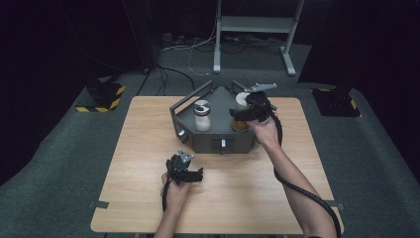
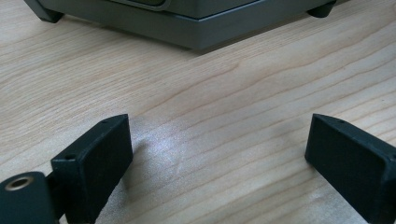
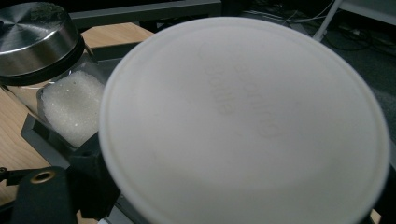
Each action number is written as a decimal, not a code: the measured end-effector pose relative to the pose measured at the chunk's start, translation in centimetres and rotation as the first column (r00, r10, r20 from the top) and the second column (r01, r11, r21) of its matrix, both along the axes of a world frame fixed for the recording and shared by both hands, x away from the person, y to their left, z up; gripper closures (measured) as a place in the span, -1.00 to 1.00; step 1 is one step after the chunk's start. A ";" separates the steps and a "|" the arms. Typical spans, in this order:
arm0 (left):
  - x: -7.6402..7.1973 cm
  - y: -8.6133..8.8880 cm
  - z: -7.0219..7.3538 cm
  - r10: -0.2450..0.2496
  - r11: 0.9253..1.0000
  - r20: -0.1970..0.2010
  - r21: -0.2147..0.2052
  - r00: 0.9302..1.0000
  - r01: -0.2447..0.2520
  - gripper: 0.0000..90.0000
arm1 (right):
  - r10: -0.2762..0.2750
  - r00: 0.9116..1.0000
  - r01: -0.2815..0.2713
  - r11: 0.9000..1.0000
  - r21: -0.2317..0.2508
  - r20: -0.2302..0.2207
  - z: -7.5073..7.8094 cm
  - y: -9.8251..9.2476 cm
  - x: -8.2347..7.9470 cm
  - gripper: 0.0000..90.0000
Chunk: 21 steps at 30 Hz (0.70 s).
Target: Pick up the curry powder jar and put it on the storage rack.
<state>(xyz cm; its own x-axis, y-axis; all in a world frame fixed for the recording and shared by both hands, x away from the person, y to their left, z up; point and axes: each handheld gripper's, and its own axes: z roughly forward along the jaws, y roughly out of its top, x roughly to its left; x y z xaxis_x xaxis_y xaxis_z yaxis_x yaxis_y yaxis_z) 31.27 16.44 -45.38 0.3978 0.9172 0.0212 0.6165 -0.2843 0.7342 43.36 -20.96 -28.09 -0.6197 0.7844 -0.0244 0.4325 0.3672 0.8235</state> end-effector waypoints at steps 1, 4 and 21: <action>0.0 0.0 0.0 0.000 1.000 0.000 0.000 1.000 0.000 -0.84 | 0.004 1.000 -0.004 1.000 0.008 -0.002 -0.1 -0.2 0.0 -0.71; 0.0 0.0 0.0 -0.001 1.000 0.000 0.001 1.000 0.001 -0.84 | 0.021 1.000 -0.021 1.000 0.006 -0.001 -0.1 -0.5 0.0 -0.76; 0.0 0.0 0.0 0.000 1.000 0.000 0.001 1.000 0.000 -0.84 | 0.038 0.999 -0.038 0.999 0.003 0.029 -0.8 -1.8 -1.6 -0.79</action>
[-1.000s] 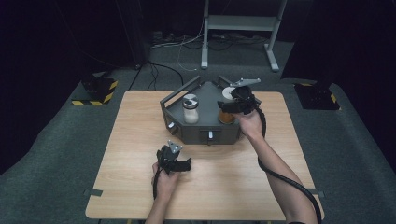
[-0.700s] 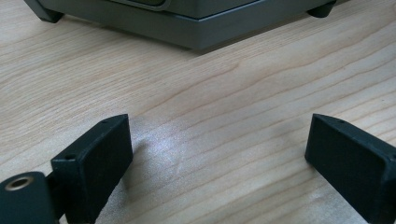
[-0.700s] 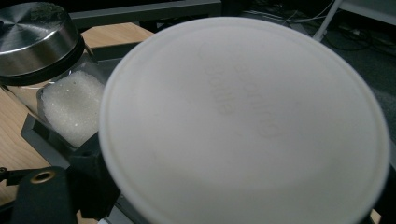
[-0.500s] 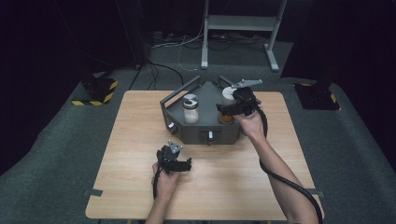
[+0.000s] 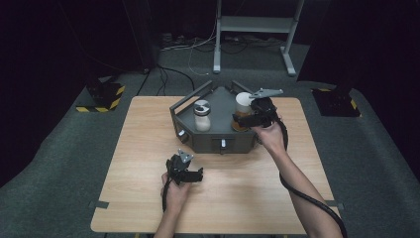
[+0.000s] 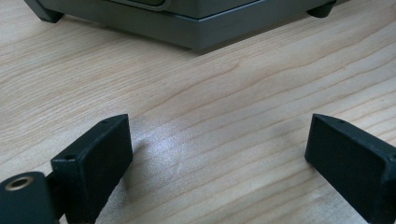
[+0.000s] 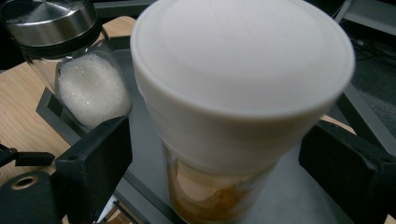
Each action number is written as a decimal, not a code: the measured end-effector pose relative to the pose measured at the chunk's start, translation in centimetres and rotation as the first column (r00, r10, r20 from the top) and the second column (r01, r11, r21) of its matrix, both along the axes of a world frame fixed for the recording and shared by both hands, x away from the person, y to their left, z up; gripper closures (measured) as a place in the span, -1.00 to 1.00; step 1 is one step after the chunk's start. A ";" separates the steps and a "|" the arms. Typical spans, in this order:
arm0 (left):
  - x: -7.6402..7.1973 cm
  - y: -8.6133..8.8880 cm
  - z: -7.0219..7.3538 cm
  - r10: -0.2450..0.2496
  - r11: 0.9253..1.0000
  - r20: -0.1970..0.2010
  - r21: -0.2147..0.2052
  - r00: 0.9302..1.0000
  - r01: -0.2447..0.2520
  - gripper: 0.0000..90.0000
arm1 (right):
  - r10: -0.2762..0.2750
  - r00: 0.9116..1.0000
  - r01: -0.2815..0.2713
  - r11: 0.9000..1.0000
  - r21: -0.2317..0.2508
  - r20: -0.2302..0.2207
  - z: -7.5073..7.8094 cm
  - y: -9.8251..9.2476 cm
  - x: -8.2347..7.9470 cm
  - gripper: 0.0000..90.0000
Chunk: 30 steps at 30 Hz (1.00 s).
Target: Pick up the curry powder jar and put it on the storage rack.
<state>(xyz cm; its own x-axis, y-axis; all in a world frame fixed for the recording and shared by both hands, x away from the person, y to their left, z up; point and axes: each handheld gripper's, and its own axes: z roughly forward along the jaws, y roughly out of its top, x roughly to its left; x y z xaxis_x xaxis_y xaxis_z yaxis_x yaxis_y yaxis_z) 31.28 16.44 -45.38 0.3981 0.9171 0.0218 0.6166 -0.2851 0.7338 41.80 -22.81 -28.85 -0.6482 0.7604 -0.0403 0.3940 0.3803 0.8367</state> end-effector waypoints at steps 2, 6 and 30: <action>0.0 0.0 0.0 0.000 1.000 0.000 0.000 1.000 0.000 -0.84 | -0.003 1.000 0.003 1.000 0.003 -0.001 -0.1 -0.2 -0.2 -0.79; 0.0 0.0 0.0 0.000 1.000 0.000 -0.001 1.000 0.000 -0.84 | -0.002 1.000 0.002 1.000 0.005 0.003 -0.3 -0.7 -0.5 -0.79; 0.0 0.0 0.0 0.000 1.000 0.000 0.000 1.000 0.000 -0.84 | -0.029 1.000 0.028 0.999 0.025 0.007 -1.8 -3.8 -2.5 -0.79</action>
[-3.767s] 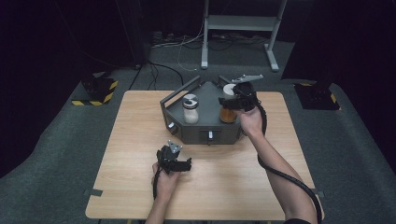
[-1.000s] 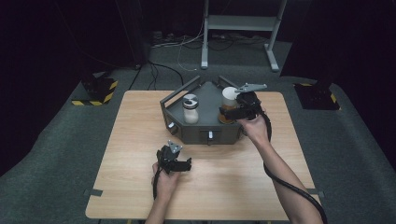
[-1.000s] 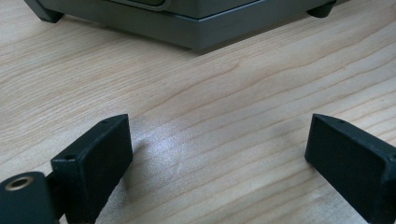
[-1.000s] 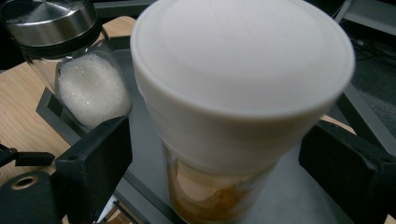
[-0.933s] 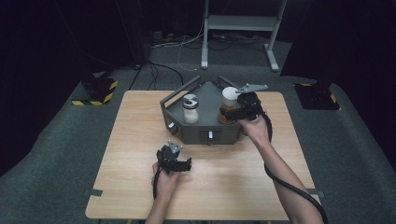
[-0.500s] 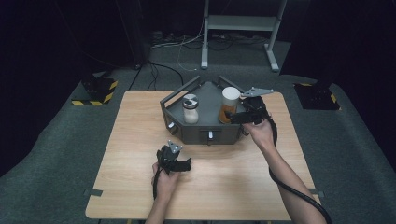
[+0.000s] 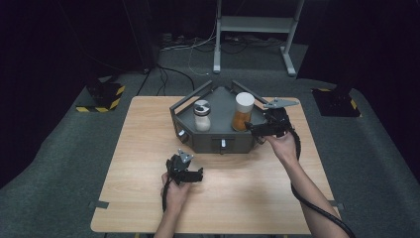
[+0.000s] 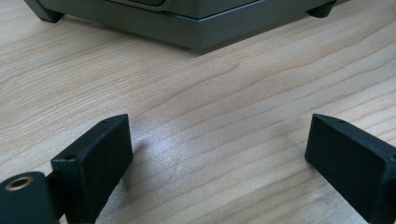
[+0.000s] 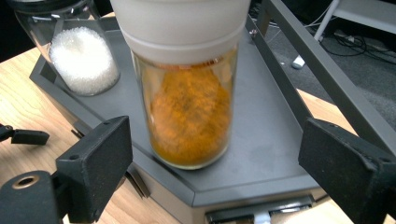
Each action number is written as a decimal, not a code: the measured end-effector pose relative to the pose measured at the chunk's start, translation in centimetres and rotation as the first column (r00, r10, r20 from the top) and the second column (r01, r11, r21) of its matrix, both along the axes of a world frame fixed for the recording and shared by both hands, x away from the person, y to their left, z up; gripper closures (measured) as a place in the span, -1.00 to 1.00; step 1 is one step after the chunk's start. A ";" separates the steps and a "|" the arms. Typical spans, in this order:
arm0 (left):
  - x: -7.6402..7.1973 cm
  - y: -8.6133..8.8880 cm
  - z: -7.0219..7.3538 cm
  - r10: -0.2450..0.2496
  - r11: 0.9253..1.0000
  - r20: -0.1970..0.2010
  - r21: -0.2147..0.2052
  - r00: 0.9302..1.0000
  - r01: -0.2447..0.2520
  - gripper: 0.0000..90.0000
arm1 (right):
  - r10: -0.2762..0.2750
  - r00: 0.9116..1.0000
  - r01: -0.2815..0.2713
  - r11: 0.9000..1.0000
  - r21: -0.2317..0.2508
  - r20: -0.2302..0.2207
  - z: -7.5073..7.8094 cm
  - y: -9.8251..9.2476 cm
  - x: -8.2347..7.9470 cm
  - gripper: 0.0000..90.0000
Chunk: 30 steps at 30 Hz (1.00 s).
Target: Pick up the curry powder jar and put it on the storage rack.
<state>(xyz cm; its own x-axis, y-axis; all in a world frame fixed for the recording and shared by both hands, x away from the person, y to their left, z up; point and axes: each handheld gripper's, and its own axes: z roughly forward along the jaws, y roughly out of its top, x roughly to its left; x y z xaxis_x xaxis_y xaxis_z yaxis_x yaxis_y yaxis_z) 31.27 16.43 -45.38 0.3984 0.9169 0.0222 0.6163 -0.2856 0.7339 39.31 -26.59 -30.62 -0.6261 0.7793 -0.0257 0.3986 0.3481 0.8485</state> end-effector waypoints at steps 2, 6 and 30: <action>0.0 0.0 0.0 0.000 1.000 0.000 0.000 1.000 0.000 -0.84 | -0.004 1.000 0.004 1.000 0.002 0.001 -0.2 -0.3 -0.2 -0.78; 0.0 0.0 0.0 0.000 1.000 0.000 0.000 1.000 0.000 -0.84 | -0.013 1.000 0.013 1.000 -0.001 0.002 -0.6 -0.8 -0.7 -0.78; 0.0 0.0 0.0 0.001 1.000 0.000 -0.001 1.000 -0.001 -0.84 | -0.108 0.993 0.109 0.994 0.010 -0.054 -4.7 -4.2 -2.8 -0.78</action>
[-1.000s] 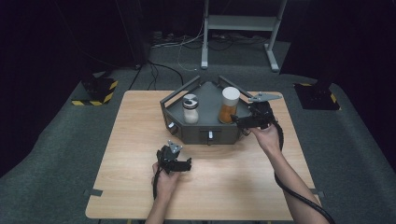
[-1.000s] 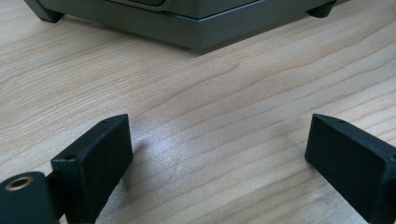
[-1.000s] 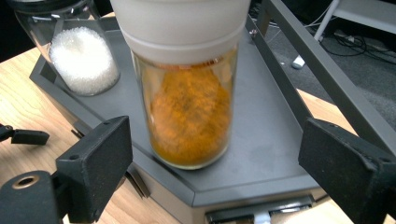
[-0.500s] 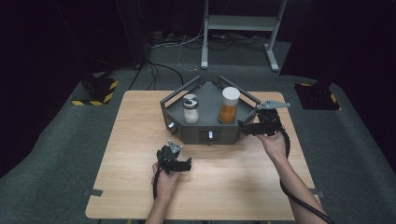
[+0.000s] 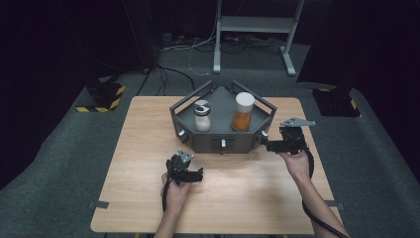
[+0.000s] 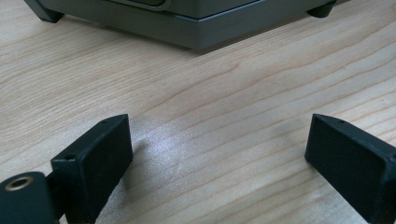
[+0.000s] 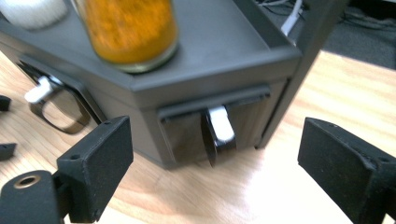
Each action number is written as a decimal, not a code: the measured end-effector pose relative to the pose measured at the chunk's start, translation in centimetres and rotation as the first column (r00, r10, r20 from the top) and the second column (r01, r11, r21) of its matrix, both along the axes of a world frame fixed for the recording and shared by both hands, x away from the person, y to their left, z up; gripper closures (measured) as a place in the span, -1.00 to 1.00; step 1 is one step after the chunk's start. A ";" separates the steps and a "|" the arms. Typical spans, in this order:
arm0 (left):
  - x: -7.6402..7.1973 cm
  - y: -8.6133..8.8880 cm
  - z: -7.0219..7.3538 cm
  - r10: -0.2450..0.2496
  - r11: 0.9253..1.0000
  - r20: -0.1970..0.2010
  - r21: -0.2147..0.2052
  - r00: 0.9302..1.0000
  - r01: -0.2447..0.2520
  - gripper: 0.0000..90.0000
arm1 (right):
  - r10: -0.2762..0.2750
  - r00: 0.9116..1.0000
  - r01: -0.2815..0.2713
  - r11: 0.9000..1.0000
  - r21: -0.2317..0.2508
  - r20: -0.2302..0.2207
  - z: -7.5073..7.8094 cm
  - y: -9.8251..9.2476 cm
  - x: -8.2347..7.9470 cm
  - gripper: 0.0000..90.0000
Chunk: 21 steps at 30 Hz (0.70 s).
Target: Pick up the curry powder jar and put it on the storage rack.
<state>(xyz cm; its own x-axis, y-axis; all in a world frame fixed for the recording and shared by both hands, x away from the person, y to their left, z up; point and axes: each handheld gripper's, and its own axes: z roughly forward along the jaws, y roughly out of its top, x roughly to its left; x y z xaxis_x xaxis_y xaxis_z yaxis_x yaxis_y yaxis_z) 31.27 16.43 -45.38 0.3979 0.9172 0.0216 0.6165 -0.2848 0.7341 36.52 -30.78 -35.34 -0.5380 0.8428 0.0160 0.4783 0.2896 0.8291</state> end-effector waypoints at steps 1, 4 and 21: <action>0.0 0.0 0.0 0.000 1.000 0.000 0.000 1.000 0.000 -0.84 | -0.004 1.000 0.004 1.000 -0.005 -0.005 -0.2 0.0 -0.1 -0.77; 0.0 0.0 0.0 0.000 1.000 0.000 0.000 1.000 0.000 -0.84 | -0.012 1.000 0.012 1.000 -0.020 -0.016 -0.9 0.0 -0.3 -0.77; 0.0 0.0 0.0 0.000 1.000 0.000 0.000 1.000 0.000 -0.84 | -0.033 0.996 0.029 0.998 -0.048 -0.087 -4.5 0.4 -0.8 -0.77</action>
<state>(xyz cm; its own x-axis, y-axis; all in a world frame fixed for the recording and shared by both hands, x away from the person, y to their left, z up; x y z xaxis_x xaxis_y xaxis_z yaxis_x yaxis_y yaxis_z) 31.28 16.43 -45.38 0.3981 0.9171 0.0219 0.6166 -0.2851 0.7339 35.74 -30.36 -39.81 -0.5100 0.8599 0.0225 0.5581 0.3108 0.7694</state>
